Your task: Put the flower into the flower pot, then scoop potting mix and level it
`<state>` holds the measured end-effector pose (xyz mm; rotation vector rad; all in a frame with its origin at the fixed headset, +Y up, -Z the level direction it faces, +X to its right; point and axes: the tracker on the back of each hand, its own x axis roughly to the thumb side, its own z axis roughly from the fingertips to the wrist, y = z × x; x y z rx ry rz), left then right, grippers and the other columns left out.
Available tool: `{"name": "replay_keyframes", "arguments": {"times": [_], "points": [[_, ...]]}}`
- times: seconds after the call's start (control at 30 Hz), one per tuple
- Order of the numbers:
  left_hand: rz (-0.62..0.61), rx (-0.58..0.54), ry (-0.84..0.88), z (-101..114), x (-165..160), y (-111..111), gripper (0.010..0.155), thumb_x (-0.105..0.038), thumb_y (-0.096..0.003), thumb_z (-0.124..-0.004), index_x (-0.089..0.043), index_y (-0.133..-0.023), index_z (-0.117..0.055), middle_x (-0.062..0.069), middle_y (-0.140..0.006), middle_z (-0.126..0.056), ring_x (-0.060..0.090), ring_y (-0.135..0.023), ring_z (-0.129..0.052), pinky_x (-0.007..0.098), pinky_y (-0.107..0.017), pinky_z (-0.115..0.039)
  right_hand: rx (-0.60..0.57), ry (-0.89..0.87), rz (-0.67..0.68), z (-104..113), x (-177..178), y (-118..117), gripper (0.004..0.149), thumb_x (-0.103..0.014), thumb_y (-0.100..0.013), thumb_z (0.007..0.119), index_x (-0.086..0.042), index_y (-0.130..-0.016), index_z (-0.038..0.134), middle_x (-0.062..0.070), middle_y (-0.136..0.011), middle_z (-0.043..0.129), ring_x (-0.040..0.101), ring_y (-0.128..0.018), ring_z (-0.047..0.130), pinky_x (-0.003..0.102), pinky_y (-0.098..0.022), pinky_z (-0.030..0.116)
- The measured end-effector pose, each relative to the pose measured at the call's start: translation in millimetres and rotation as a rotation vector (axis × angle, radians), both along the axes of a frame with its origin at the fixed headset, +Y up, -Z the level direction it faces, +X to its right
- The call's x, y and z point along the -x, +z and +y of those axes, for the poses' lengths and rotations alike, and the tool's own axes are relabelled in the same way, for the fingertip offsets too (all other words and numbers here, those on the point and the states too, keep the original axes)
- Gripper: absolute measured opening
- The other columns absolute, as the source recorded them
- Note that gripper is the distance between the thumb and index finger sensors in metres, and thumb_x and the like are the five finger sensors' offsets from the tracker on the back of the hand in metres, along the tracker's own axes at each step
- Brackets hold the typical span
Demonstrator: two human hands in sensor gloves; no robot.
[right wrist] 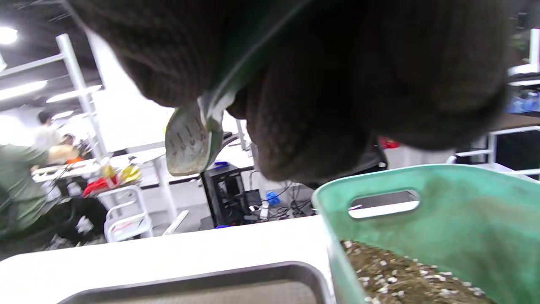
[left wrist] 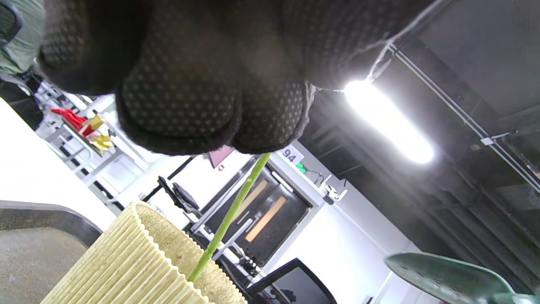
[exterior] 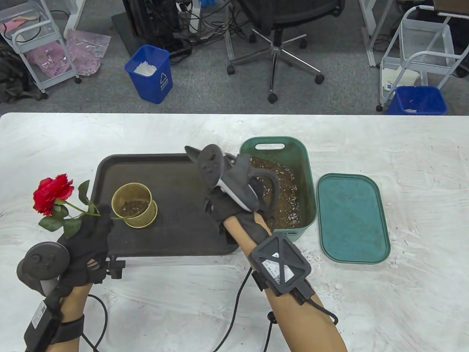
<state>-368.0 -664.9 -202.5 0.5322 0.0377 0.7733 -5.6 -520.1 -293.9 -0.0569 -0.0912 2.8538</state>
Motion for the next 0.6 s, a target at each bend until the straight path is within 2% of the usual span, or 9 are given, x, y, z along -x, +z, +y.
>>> {"name": "replay_keyframes", "arguments": {"times": [0.13, 0.3, 0.47, 0.6], "points": [[0.005, 0.002, 0.006, 0, 0, 0, 0.046, -0.039, -0.039, -0.081, -0.015, -0.077, -0.093, 0.002, -0.056, -0.105, 0.025, -0.034, -0.109, 0.042, -0.036, -0.092, -0.025, -0.059, -0.108, 10, -38, -5, 0.049, -0.034, -0.038, 0.084, -0.004, -0.076, 0.083, 0.023, -0.061, 0.098, 0.028, -0.025, 0.109, 0.043, -0.012, 0.098], [0.008, 0.004, 0.008, 0, 1, 0, 0.047, -0.04, -0.039, -0.081, -0.015, -0.077, -0.093, 0.002, -0.056, -0.105, 0.025, -0.034, -0.109, 0.042, -0.036, -0.092, -0.012, -0.1, -0.213, 11, -75, -13, 0.049, -0.034, -0.038, 0.085, -0.003, -0.076, 0.083, 0.023, -0.06, 0.098, 0.028, -0.023, 0.109, 0.043, -0.011, 0.098], [0.009, 0.003, 0.003, 0, 1, 0, 0.047, -0.04, -0.039, -0.081, -0.015, -0.077, -0.093, 0.002, -0.056, -0.105, 0.026, -0.034, -0.109, 0.042, -0.036, -0.092, 0.056, -0.032, -0.326, -3, -102, -22, 0.049, -0.034, -0.038, 0.084, -0.005, -0.077, 0.081, 0.022, -0.062, 0.097, 0.027, -0.022, 0.105, 0.042, -0.011, 0.094], [0.009, 0.003, 0.005, 0, 1, 0, 0.047, -0.04, -0.0391, -0.081, -0.015, -0.077, -0.093, 0.002, -0.056, -0.105, 0.026, -0.034, -0.109, 0.042, -0.036, -0.092, 0.18, 0.033, -0.387, -21, -118, -32, 0.05, -0.031, -0.038, 0.083, -0.004, -0.08, 0.079, 0.022, -0.066, 0.096, 0.029, -0.026, 0.106, 0.044, -0.014, 0.094]]}}
